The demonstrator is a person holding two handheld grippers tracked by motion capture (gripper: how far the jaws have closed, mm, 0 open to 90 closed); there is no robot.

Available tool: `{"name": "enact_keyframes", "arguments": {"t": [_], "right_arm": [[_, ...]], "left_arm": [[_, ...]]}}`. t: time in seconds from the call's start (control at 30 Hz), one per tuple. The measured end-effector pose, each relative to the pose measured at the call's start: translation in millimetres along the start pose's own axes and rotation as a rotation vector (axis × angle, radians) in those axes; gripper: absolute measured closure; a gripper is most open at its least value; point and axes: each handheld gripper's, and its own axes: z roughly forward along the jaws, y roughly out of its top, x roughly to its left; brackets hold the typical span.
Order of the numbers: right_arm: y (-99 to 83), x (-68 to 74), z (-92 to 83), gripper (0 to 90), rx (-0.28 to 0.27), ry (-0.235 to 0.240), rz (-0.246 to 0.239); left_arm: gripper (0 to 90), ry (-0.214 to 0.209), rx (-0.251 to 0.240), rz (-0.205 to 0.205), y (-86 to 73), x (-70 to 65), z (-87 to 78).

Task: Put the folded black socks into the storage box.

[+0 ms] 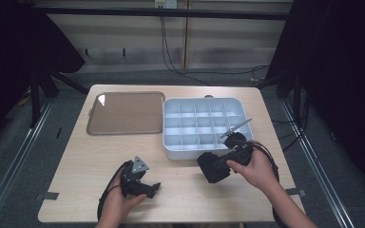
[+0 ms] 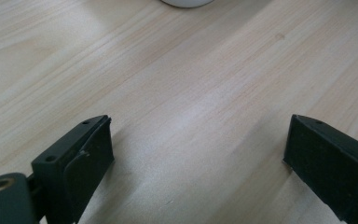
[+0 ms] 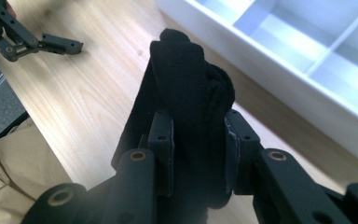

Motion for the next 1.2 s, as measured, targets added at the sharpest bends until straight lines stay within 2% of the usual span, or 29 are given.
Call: {"name": "enact_keyframes", "arguments": {"t": [0.27,0.43,0.47,0.9,1.03,1.07,1.13,1.2], "right_arm": [[2.2,-10.3,-18.2,68.4,0.001,-0.01,0.017],[3.8,-14.7,-27.1,68.4,-0.007,-0.01,0.027],[5.1,-16.6,-31.7,68.3,-0.012,-0.014,0.031],[17.5,-25.2,-59.4,68.3,-0.028,-0.041,0.041],[20.0,-33.5,-67.7,68.3,-0.043,-0.057,0.071],[20.4,-39.9,-71.4,68.3,-0.049,-0.066,0.094],[20.4,-43.5,-72.8,68.3,-0.053,-0.079,0.096],[21.1,-53.5,-75.9,68.3,-0.055,-0.105,0.121]], "left_arm": [[2.2,-0.008,-0.033,-0.015,-2.7,-1.2,3.3],[0.0,-0.003,-0.038,-0.008,-3.3,-1.6,3.9],[0.0,-0.004,-0.045,-0.022,-3.5,-2.5,4.5],[0.0,-0.002,-0.045,-0.016,-3.4,-2.1,4.4],[0.0,-0.003,-0.045,-0.016,-3.4,-2.1,4.4],[0.0,-0.003,-0.044,-0.016,-3.4,-2.0,4.4],[0.0,-0.003,-0.044,-0.016,-3.4,-2.0,4.3],[0.0,-0.002,-0.044,-0.016,-3.4,-2.1,4.4]]}}
